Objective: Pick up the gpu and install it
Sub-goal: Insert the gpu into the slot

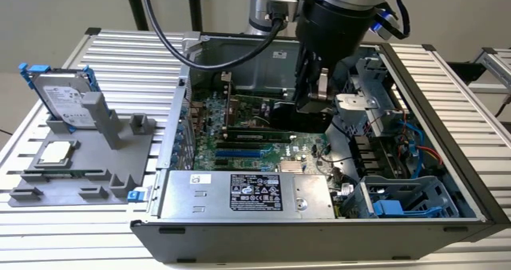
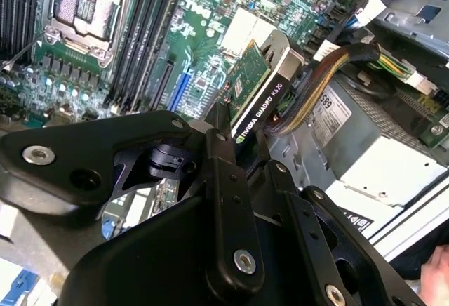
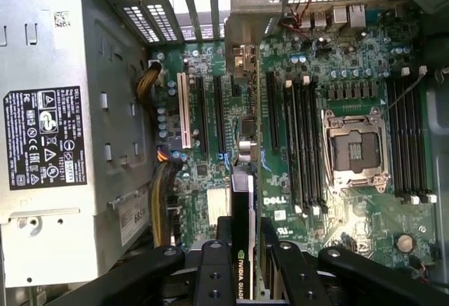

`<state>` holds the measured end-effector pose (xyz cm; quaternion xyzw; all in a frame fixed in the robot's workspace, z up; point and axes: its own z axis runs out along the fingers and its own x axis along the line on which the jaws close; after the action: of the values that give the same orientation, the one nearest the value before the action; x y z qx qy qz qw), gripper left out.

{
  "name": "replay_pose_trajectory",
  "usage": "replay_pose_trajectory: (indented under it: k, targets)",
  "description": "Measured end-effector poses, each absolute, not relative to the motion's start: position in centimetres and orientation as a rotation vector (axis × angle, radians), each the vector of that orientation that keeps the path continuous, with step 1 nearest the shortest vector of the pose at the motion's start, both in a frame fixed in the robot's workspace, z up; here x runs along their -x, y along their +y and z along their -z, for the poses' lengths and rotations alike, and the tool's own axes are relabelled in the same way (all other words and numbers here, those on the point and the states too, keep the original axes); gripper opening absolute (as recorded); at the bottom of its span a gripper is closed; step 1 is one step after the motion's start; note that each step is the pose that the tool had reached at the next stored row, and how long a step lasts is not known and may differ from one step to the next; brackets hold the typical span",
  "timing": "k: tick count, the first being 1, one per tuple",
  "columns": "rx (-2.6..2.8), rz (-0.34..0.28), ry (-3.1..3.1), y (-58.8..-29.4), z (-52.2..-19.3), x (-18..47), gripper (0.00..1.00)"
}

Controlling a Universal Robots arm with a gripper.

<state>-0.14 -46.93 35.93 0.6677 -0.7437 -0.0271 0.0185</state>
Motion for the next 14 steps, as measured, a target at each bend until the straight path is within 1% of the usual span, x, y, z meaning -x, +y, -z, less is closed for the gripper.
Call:
replay_pose_trajectory:
  k: [14]
  targets:
    - [-2.073,0.083,-2.309,-46.93,-35.09,0.14,0.00]
